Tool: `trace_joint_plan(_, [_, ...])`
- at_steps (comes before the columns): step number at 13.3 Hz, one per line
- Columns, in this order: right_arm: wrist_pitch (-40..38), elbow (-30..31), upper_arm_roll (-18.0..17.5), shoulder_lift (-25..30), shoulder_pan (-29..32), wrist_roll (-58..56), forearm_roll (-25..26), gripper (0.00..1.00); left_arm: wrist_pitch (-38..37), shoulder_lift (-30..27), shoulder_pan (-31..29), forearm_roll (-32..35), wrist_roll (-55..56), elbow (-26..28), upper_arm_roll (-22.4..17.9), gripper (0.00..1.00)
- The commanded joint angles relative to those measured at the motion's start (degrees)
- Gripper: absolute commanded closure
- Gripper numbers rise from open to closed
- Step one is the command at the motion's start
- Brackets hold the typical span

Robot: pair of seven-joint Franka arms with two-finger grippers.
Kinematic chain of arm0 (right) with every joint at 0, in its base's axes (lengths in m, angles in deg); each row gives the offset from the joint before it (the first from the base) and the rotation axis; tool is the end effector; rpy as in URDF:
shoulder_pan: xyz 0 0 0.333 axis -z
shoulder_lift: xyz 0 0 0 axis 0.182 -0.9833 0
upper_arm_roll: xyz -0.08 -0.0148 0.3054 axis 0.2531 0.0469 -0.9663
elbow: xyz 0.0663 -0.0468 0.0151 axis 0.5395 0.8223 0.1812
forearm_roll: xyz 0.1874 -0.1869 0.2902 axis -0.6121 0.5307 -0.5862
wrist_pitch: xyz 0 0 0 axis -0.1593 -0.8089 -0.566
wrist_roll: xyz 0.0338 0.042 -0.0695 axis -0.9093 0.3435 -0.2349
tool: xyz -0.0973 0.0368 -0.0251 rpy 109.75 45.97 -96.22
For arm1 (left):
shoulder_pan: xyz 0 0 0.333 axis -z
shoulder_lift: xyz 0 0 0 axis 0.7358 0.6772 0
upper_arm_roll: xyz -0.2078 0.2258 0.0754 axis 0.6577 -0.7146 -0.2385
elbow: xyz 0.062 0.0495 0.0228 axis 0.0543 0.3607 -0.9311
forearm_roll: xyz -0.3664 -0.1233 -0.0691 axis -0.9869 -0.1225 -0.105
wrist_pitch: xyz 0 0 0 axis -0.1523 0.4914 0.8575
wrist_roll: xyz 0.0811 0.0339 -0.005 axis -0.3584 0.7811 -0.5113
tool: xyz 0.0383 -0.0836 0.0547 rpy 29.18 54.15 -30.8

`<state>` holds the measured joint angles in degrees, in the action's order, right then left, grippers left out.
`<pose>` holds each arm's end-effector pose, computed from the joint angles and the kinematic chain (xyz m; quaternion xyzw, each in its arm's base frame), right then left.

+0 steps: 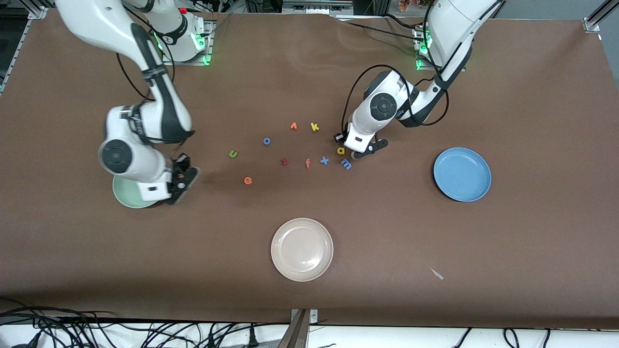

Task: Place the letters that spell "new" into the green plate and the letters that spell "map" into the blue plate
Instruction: 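Grasp pink M with the right gripper while the left gripper grasps teal d, then place M and d on the green and blue plates with both grippers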

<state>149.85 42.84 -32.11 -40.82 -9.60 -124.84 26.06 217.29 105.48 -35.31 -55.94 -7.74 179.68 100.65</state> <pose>0.6082 0.0907 0.2636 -0.8950 -0.4354 0.0944 0.0219 0.4385 -0.3611 0.1858 0.9636 0.2285 -0.1215 0.0679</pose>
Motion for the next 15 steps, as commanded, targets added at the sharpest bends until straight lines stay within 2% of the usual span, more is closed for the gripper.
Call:
trace_joint_plan(1, [-1.20, 2.36, 3.62, 0.51, -0.13, 0.26, -0.82, 1.00, -11.71, -6.50, -4.04, 1.35, -4.27, -3.72, -0.10, 0.87])
trace_joint_plan(4, [-0.51, 2.46, 7.93, -2.12, 0.75, 1.14, -0.91, 1.00, -23.33, -8.97, -12.38, 1.43, -13.13, -7.95, -0.18, 0.88])
trace_joint_plan(5, [-0.41, 2.19, 8.02, -2.82, 1.62, 1.23, -0.99, 0.72, -24.67, -9.50, -16.07, 1.52, -18.22, -8.13, -0.36, 0.88])
trace_joint_plan(6, [-0.15, 2.19, 8.02, -2.83, 2.33, 1.40, -1.25, 0.09, -25.81, -9.85, -20.63, 3.35, -22.96, -8.13, -0.19, 0.88])
trace_joint_plan(7, [-0.32, 2.10, 8.02, -2.31, 2.68, 2.10, -1.61, 0.00, -27.04, -9.68, -23.90, 6.15, -26.75, -8.05, -0.10, 0.88])
trace_joint_plan(9, [-0.85, 2.01, 8.02, -1.52, 2.42, 5.08, -1.96, 0.00, -28.20, -8.63, -29.26, 10.38, -34.75, -7.70, -0.18, 0.88])
trace_joint_plan(11, [-1.12, 2.19, 7.24, -0.03, 1.90, 13.13, -1.96, 0.00, -27.59, -6.00, -34.37, 13.90, -41.18, -7.96, -0.18, 0.88])
trace_joint_plan(15, [-0.33, 3.59, 1.01, 2.61, 1.54, 39.48, -1.96, 0.00, -22.32, 1.64, -38.69, 22.25, -42.96, -7.96, -0.18, 0.87])
